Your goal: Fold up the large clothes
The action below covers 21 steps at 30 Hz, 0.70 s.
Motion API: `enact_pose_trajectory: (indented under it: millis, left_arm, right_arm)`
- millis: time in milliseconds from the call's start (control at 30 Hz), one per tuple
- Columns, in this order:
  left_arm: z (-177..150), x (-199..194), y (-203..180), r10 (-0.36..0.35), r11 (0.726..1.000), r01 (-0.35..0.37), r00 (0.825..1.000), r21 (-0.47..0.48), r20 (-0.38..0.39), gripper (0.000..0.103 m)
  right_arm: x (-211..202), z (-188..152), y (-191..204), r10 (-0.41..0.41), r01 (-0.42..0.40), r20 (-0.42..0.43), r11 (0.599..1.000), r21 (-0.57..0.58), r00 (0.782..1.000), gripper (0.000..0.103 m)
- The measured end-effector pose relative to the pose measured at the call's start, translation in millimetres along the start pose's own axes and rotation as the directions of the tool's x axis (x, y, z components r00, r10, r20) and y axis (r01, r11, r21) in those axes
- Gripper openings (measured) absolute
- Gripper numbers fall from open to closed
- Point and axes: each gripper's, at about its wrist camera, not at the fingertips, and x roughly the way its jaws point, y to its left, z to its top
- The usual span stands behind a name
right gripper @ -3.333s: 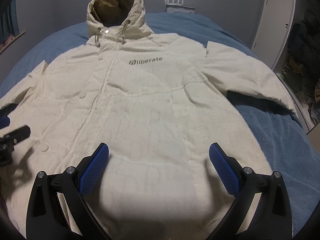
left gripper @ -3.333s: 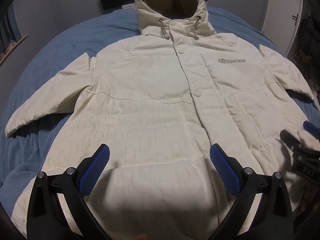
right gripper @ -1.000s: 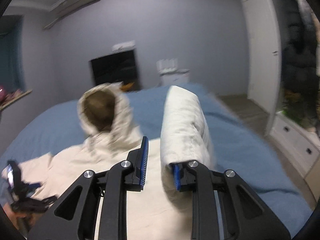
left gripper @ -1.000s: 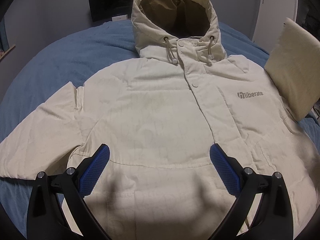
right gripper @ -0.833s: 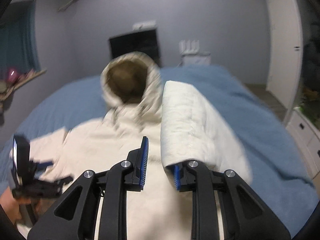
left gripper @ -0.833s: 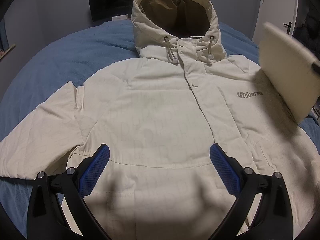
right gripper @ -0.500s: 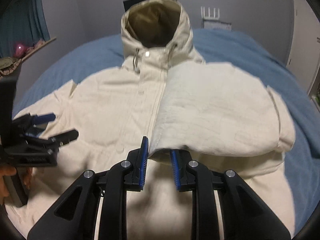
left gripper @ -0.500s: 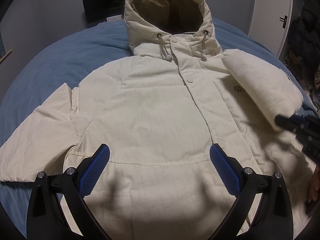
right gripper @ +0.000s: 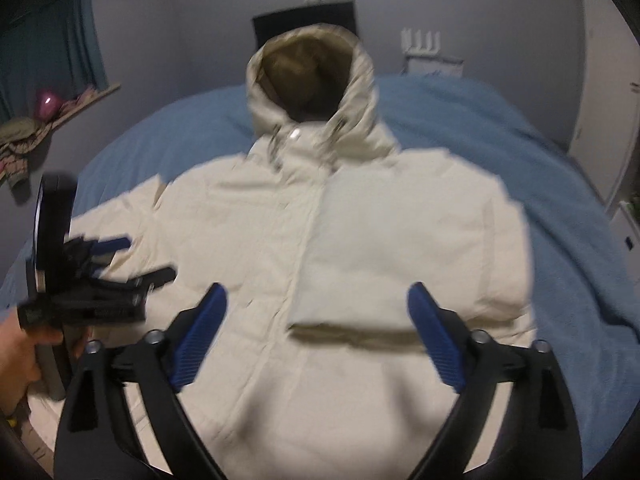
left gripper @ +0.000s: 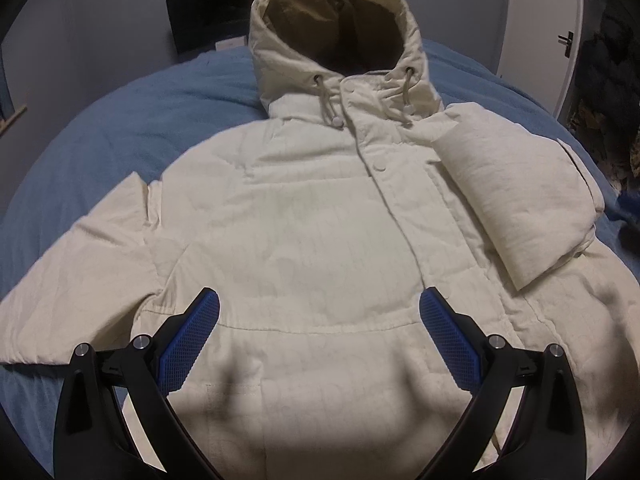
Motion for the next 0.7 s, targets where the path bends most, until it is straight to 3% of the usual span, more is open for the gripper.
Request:
enact_pose_trajectory:
  millis: [67,167,333,533,700]
  left_arm:
    - [1.1,-5.5,-5.0,-0.027,1.0,0.027,0.999,0.015,0.021,0.097]
    - [3.7,-12.7,-17.9,-0.011,0.999,0.009,0.999,0.053,0.04,0.097]
    - [9.9,-15.0,-44.7,-0.051,0.992,0.048,0.999,0.12,0.018,0.096]
    - [31.0,-14.9,-108.1,-0.217,0.956,0.214,0.976,0.199,-0.008,0.096]
    - [37.8,-3.0,-176.1,-0.25,0.923,0.24,0.968,0.301,-0.005,0.096]
  right_arm:
    - [-8.4,9.0,-8.4,-0.036,0.036,0.038,0.999,-0.004,0.999,0.096]
    - [-19.1,21.8,-26.2,-0.124,0.125,0.085,0.992,-0.005,0.989,0.096]
    - [-24.2,36.7,-61.8,-0.194,0.191,0.089,0.981,0.042,0.977,0.096]
    - [-34.0,45.4,-120.2,-0.304,0.295,0.036,0.943,0.153,0.952,0.096]
    - [-42.3,41.3,-153.5,-0.372,0.361,0.025,0.913,0.188,0.928,0.096]
